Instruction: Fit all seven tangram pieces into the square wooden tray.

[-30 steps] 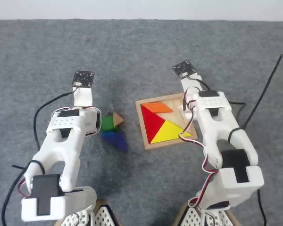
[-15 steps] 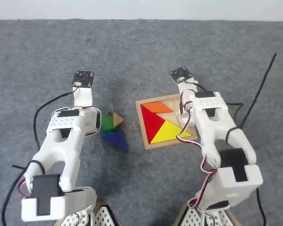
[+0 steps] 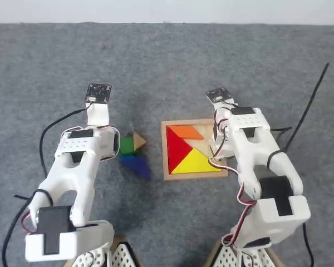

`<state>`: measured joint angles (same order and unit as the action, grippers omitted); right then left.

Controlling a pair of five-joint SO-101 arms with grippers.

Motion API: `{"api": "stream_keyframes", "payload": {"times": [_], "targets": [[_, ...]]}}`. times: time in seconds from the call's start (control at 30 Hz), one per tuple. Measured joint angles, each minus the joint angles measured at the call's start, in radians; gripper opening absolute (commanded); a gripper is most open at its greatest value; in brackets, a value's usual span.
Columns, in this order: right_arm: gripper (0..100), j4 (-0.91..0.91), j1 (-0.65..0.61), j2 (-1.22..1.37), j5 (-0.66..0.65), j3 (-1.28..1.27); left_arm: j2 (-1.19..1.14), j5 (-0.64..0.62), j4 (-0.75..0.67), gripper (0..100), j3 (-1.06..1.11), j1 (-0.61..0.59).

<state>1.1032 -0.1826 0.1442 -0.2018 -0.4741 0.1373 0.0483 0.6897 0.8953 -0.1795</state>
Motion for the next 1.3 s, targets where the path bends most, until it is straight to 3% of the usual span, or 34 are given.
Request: {"api": "stream_keyframes", "payload": {"times": [0.43,0.67,1.03,1.3], "targets": [[1.9,-0.029,-0.002,-0.261,0.077,-0.192,0.0,0.0,0.0,3,0.0,0.0],[17.2,-0.026,-0.043,-0.353,0.077,-0.203,0.0,0.0,0.0,3,0.0,0.0],[19.9,-0.098,-0.06,-0.282,0.075,-0.184,0.0,0.0,0.0,3,0.0,0.0],[19.9,-0.106,-0.063,-0.003,0.075,0.095,0.0,0.0,0.0,3,0.0,0.0]]}}
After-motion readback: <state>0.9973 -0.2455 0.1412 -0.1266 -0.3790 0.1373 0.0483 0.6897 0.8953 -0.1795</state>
